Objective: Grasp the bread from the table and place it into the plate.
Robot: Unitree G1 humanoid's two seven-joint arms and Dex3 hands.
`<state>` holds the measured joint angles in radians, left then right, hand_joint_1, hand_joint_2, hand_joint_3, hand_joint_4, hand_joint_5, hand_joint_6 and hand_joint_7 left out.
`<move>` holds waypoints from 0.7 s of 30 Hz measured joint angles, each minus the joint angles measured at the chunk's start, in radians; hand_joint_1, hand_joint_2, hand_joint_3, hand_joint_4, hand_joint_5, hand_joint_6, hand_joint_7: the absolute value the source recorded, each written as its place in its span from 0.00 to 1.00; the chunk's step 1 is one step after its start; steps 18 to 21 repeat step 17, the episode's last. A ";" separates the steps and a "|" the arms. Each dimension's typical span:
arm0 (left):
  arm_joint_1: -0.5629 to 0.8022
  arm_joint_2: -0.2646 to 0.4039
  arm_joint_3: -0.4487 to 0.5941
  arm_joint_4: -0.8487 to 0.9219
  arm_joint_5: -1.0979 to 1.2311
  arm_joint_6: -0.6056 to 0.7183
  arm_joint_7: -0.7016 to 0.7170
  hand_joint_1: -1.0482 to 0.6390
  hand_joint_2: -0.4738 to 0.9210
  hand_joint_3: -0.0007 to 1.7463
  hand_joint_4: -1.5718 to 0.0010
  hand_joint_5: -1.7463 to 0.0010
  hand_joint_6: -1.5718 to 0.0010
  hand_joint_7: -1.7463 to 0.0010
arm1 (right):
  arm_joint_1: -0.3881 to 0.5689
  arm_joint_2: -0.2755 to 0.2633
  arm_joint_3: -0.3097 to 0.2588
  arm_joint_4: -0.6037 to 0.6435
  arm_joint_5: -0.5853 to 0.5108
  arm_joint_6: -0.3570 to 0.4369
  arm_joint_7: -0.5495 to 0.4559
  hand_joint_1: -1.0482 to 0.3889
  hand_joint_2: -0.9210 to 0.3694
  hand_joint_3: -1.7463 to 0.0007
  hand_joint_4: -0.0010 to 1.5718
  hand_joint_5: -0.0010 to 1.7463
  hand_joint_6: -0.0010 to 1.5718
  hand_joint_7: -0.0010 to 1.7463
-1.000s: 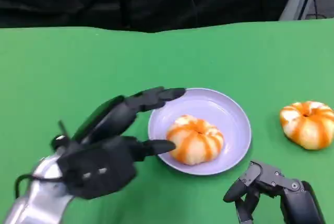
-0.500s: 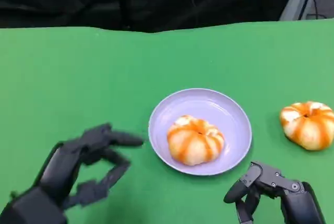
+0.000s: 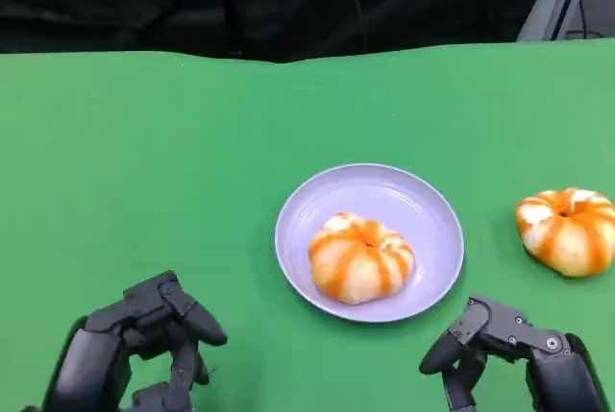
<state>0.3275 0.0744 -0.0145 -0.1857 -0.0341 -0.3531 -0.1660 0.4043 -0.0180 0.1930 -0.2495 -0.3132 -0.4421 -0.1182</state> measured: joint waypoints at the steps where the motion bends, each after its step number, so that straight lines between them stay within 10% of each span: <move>1: 0.000 -0.002 0.000 0.003 -0.002 -0.006 0.000 0.60 0.67 0.76 0.50 0.00 0.53 0.14 | 0.000 -0.001 -0.001 0.000 0.002 -0.005 0.001 0.72 0.50 0.20 0.54 0.92 0.54 0.76; 21: -0.002 0.003 -0.009 0.037 -0.007 -0.052 -0.021 0.61 0.67 0.75 0.51 0.00 0.53 0.14 | 0.019 -0.002 -0.001 -0.001 0.018 -0.007 0.012 0.72 0.50 0.20 0.52 0.93 0.53 0.77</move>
